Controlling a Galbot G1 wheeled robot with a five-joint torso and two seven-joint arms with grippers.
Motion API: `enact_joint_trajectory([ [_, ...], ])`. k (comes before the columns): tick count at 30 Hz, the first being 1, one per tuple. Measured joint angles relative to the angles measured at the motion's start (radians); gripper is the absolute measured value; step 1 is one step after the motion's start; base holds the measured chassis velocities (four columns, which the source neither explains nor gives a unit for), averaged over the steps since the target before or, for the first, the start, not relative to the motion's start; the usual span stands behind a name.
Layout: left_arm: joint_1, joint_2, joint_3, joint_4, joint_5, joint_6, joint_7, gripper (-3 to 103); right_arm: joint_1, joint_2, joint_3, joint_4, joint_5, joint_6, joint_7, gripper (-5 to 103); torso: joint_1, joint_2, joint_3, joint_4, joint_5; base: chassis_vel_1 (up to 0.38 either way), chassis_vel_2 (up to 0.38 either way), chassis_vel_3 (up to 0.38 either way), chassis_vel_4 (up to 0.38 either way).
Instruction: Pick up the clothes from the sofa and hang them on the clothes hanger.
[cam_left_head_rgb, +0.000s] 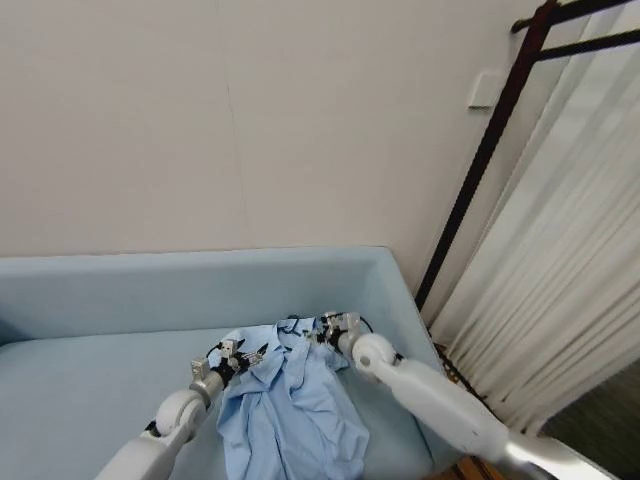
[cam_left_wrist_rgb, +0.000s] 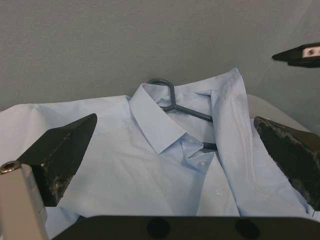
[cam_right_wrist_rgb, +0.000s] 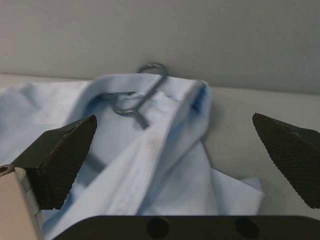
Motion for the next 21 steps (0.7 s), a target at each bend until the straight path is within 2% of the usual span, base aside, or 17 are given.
enact_joint_trajectory([
  [5, -0.003, 0.003, 0.004, 0.005, 0.0, 0.0, 0.001, 100, 0.021, 0.098, 0.015, -0.184, -0.015, 0.027, -0.001, 100, 0.0, 0.0, 0.0, -0.0012, 0.0, 0.0, 0.0, 0.0, 0.0],
  [10, -0.004, 0.0, 0.004, 0.005, 0.0, -0.001, 0.001, 100, 0.053, 0.191, 0.023, -0.336, -0.052, 0.073, -0.011, 100, 0.0, 0.0, 0.0, -0.0001, 0.0, 0.0, 0.0, 0.0, 0.0],
  [11, -0.005, -0.002, 0.004, 0.005, 0.0, -0.001, 0.001, 100, 0.057, 0.202, 0.023, -0.346, -0.053, 0.073, -0.012, 103, 0.0, 0.0, 0.0, 0.0001, 0.0, 0.0, 0.0, 0.0, 0.0],
  [12, -0.006, -0.005, 0.004, 0.007, 0.0, -0.001, 0.001, 100, 0.058, 0.207, 0.022, -0.35, -0.055, 0.073, -0.015, 99, 0.0, 0.0, 0.0, 0.0, 0.0, 0.0, 0.0, 0.0, 0.0],
  [14, -0.008, -0.008, 0.004, 0.009, 0.0, -0.001, 0.002, 100, 0.057, 0.209, 0.017, -0.353, -0.059, 0.073, -0.018, 99, 0.0, 0.0, 0.0, -0.0001, 0.0, 0.0, 0.0, 0.0, 0.0],
  [17, -0.008, -0.018, 0.005, 0.012, 0.002, -0.002, 0.002, 100, 0.051, 0.215, 0.011, -0.367, -0.074, 0.073, -0.025, 84, 0.0, 0.0, 0.0, -0.0007, 0.0, 0.0, 0.0, 0.0, 0.0],
  [19, -0.008, -0.02, 0.005, 0.011, 0.003, -0.002, 0.002, 100, 0.049, 0.217, 0.011, -0.371, -0.077, 0.073, -0.027, 84, 0.0, 0.0, 0.0, -0.0008, 0.0, 0.0, 0.0, 0.0, 0.0],
  [21, -0.006, -0.025, 0.004, 0.008, 0.003, -0.002, 0.002, 100, 0.039, 0.224, 0.01, -0.381, -0.09, 0.073, -0.035, 72, 0.0, 0.0, 0.0, -0.0007, 0.0, 0.0, 0.0, 0.0, 0.0],
])
